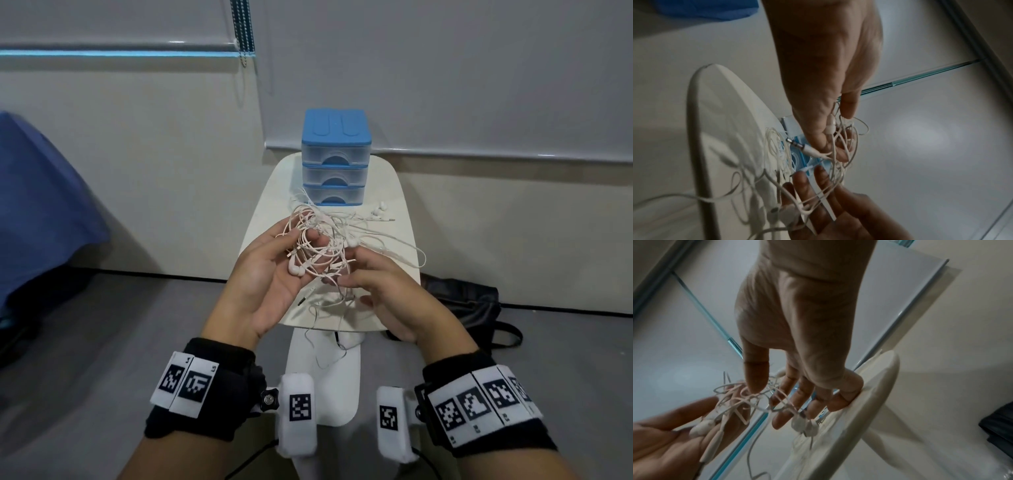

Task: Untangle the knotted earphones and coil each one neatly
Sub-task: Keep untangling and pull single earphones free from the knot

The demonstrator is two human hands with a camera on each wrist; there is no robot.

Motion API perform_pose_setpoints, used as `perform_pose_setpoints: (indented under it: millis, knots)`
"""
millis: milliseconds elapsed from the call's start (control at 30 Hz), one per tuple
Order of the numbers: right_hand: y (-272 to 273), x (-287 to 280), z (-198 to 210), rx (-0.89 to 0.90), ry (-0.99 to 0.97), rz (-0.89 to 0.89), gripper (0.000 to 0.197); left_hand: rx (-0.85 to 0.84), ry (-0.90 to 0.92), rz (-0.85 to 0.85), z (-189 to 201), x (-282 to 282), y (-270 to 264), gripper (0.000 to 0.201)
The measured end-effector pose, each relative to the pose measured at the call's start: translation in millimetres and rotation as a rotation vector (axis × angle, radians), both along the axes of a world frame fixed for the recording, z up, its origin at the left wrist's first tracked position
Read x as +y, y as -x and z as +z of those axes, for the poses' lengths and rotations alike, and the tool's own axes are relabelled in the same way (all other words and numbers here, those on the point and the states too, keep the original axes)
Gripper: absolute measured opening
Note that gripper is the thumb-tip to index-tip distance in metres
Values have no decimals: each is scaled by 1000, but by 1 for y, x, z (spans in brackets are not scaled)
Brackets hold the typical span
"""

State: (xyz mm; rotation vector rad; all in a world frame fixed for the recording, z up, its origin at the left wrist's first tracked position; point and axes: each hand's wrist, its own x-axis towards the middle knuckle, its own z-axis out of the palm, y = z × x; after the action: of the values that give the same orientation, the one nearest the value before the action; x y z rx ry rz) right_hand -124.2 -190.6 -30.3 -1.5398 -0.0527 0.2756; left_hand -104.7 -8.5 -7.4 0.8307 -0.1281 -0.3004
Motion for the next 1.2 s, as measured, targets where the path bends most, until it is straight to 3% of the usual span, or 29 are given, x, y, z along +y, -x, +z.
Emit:
perform_pose_setpoints:
  millis: [167,300,533,667,800,1000,1200]
  knots:
    - [2,-9,-3,59,-115,-49,23,74,53,-36,-8,4,4,27]
    - [-1,-14,-3,91,-96,-107,29,92,82,-39,-11,8,2,29]
    - [-14,4,-1,58,180,23,42,65,31,-29,-14,11,-6,39]
    - [-16,4,-4,35,116,50,21,65,31,-38,-12,11,-6,39]
    - [-11,-8,3,40,105,20,15,86,32,-84,-10,19,-4,42]
    - [-9,-37,27,-214,289,-215,20,59,-258,-36,-9,15,0,46]
    - [-8,-53,47,-303,478,-104,18,-120,-567,-21,-8,4,3,27]
